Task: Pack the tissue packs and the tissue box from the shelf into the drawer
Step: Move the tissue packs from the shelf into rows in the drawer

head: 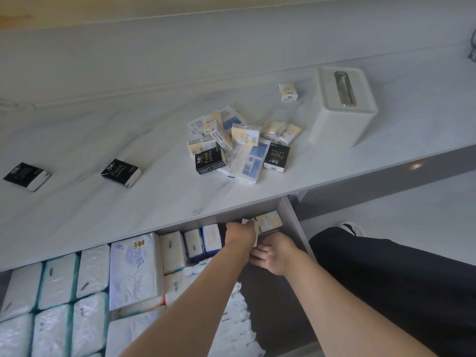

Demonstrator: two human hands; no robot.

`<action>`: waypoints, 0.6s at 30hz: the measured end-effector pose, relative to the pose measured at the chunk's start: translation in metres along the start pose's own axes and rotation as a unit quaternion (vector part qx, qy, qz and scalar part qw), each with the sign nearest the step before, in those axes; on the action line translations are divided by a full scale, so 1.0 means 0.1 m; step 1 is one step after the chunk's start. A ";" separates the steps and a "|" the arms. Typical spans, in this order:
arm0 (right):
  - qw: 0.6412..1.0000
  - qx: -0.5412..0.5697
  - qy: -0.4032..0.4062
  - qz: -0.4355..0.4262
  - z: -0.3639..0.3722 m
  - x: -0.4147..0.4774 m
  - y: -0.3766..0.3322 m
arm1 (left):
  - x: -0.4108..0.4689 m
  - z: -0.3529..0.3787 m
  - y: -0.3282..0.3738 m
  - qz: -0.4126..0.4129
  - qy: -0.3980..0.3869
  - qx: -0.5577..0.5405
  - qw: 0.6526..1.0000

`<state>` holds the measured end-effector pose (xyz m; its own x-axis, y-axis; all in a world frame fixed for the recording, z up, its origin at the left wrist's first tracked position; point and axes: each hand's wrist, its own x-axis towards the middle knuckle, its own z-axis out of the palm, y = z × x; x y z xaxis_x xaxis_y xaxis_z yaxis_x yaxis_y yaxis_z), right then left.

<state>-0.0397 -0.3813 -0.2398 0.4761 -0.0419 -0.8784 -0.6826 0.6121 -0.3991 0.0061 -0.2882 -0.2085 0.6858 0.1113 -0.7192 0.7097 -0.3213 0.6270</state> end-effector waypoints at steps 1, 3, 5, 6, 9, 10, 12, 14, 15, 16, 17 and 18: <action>1.000 0.001 -0.003 0.005 0.01 -0.02 -0.02 | -0.05 -0.01 -0.02 0.011 0.002 0.023 1.000; 0.999 -0.024 -0.020 0.012 0.06 -0.05 -0.03 | -0.15 -0.04 -0.11 0.048 0.011 0.098 0.994; 0.996 -0.070 -0.035 0.032 0.12 -0.09 -0.05 | -0.21 -0.05 -0.21 0.126 0.015 0.170 0.977; 0.995 -0.080 -0.036 0.047 0.12 -0.09 -0.05 | -0.26 -0.06 -0.25 0.174 0.010 0.220 0.960; 0.994 -0.088 -0.039 0.059 0.14 -0.16 -0.07 | -0.27 -0.09 -0.30 0.285 0.017 0.393 0.874; 0.994 -0.089 -0.042 0.050 0.16 -0.21 -0.08 | -0.25 -0.11 -0.28 0.297 0.022 0.436 0.849; 0.994 -0.093 -0.043 0.031 0.15 -0.26 -0.09 | -0.22 -0.13 -0.24 0.308 0.024 0.505 0.806; 0.994 -0.095 -0.048 0.026 0.15 -0.29 -0.09 | -0.19 -0.14 -0.18 0.326 0.024 0.555 0.765; 0.993 -0.107 -0.042 0.025 0.16 -0.30 -0.09 | -0.17 -0.13 -0.17 0.337 0.021 0.564 0.754; 0.991 -0.127 -0.031 0.025 0.17 -0.31 -0.11 | -0.16 -0.13 -0.15 0.347 0.019 0.566 0.748; 0.988 -0.151 -0.009 0.022 0.17 -0.31 -0.12 | -0.14 -0.13 -0.14 0.358 0.018 0.562 0.745; 0.984 -0.177 0.016 0.015 0.17 -0.31 -0.13 | -0.11 -0.14 -0.14 0.370 0.018 0.554 0.746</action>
<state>-0.0364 -0.3750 -0.2026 0.4392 -0.0560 -0.8966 -0.8491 0.3002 -0.4347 -0.0091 -0.2720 -0.2049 0.8420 -0.4623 -0.2783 -0.4194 -0.8852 0.2015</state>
